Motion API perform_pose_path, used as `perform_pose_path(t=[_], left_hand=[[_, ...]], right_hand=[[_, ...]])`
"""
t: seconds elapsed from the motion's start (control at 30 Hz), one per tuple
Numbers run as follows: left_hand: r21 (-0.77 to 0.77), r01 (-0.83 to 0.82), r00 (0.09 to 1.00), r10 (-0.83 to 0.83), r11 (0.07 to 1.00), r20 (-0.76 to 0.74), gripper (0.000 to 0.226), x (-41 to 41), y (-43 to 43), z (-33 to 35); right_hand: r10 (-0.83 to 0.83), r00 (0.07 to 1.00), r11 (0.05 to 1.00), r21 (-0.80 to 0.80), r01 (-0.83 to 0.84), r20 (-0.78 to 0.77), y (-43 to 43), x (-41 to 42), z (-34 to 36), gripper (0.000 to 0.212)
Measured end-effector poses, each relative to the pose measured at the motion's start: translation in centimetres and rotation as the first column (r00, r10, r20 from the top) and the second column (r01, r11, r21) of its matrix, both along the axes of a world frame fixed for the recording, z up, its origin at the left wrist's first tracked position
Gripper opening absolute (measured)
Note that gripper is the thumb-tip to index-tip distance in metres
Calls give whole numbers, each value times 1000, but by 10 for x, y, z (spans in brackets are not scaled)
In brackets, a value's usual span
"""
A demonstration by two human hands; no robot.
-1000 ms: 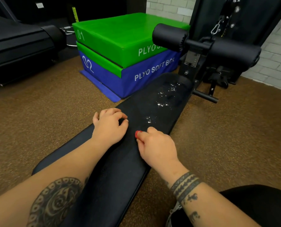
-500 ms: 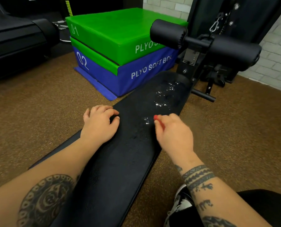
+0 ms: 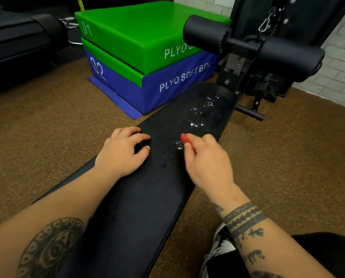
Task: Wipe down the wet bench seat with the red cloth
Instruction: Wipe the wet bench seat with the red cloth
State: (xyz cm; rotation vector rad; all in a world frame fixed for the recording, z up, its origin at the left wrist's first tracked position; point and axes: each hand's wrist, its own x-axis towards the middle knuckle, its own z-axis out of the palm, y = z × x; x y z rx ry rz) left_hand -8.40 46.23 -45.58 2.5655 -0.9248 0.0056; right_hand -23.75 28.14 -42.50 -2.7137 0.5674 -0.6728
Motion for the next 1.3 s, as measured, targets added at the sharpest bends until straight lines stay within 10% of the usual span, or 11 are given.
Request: perform_pose_path(t=[0.23, 0.77, 0.9, 1.03, 1.3], left_hand=[[-13, -11, 999, 10, 1000, -48, 46, 0, 1, 1], [-6, -1, 998, 0, 1000, -58, 41, -2, 3, 3], [-6, -7, 999, 6, 1000, -52, 42, -1, 1, 3], [-10, -2, 998, 1, 1000, -64, 50, -3, 1, 5], [5, -2, 997, 3, 1000, -83, 46, -5, 2, 8]], right_hand=[[216, 949, 925, -262, -274, -228, 65, -3, -17, 22], [-224, 940, 974, -46, 220, -256, -19, 16, -8, 28], [-101, 992, 990, -110, 92, -80, 17, 22, 3, 22], [12, 980, 977, -206, -54, -199, 35, 31, -20, 17], [-289, 896, 954, -18, 301, -337, -64, 8, -10, 36]])
